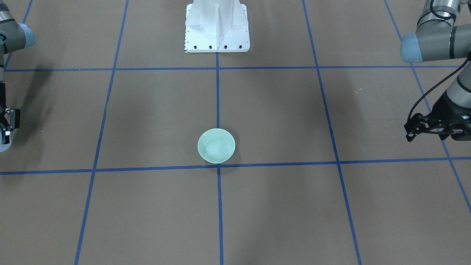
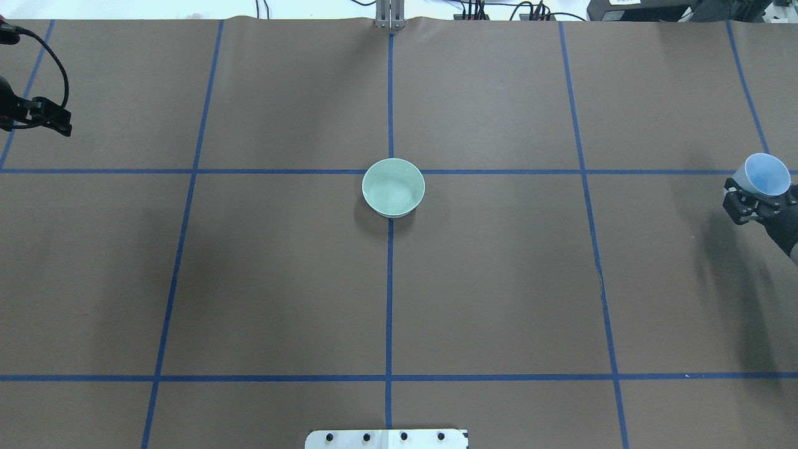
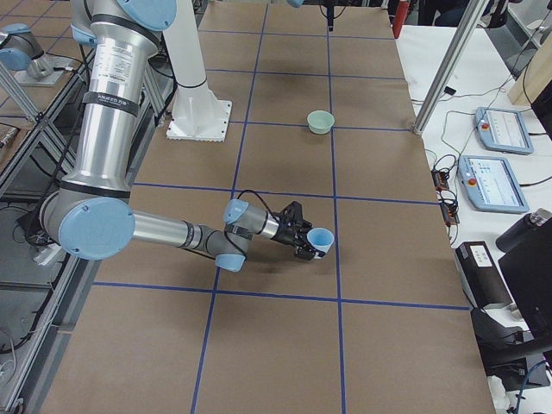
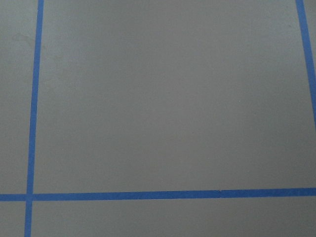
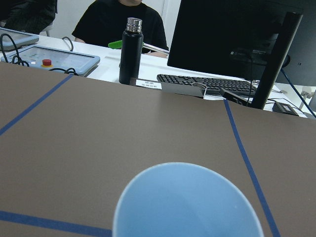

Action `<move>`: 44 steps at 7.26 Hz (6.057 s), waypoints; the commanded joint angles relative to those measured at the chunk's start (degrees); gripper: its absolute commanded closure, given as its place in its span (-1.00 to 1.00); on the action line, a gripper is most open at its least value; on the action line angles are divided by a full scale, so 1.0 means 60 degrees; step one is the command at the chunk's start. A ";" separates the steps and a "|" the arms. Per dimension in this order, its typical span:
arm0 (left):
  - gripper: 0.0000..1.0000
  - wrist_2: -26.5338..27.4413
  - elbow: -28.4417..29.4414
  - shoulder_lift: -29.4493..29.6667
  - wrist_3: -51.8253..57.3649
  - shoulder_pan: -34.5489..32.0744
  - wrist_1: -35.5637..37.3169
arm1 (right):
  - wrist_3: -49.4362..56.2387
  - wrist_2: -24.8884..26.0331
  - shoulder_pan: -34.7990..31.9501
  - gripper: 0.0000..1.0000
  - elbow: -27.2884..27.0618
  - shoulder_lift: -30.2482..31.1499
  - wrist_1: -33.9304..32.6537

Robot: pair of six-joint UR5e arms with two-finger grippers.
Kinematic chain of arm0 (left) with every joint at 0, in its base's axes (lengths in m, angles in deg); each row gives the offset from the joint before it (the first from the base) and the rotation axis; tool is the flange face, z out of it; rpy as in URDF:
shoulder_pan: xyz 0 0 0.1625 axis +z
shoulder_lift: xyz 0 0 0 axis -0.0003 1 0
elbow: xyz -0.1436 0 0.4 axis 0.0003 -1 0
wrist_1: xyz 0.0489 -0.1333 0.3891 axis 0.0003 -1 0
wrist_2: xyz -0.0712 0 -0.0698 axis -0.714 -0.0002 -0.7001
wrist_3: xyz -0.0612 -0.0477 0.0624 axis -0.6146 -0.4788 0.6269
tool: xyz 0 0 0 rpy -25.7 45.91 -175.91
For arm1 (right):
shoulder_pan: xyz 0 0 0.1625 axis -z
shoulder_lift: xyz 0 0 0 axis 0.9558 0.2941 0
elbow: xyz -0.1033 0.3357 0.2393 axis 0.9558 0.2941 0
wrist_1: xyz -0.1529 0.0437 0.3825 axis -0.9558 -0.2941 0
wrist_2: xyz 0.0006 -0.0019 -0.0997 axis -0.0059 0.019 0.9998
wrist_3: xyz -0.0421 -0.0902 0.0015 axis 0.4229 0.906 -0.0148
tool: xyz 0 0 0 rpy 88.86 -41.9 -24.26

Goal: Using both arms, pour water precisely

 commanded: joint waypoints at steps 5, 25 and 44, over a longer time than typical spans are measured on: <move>-0.98 0.0011 0.0052 0.0105 0.0026 0.0011 0.0011 | -0.0012 -0.0830 -0.0049 1.00 0.0291 -0.0037 -0.0217; -0.99 -0.0395 -0.0079 0.1272 -0.1241 0.0054 0.0158 | 0.3116 -0.9553 -0.7002 -1.00 -0.3076 -0.2388 -0.7394; 0.63 0.1374 0.4344 0.6125 -0.8426 0.5313 -0.2406 | 1.0462 -1.1186 -0.8164 -1.00 -0.3106 -0.2073 -1.4939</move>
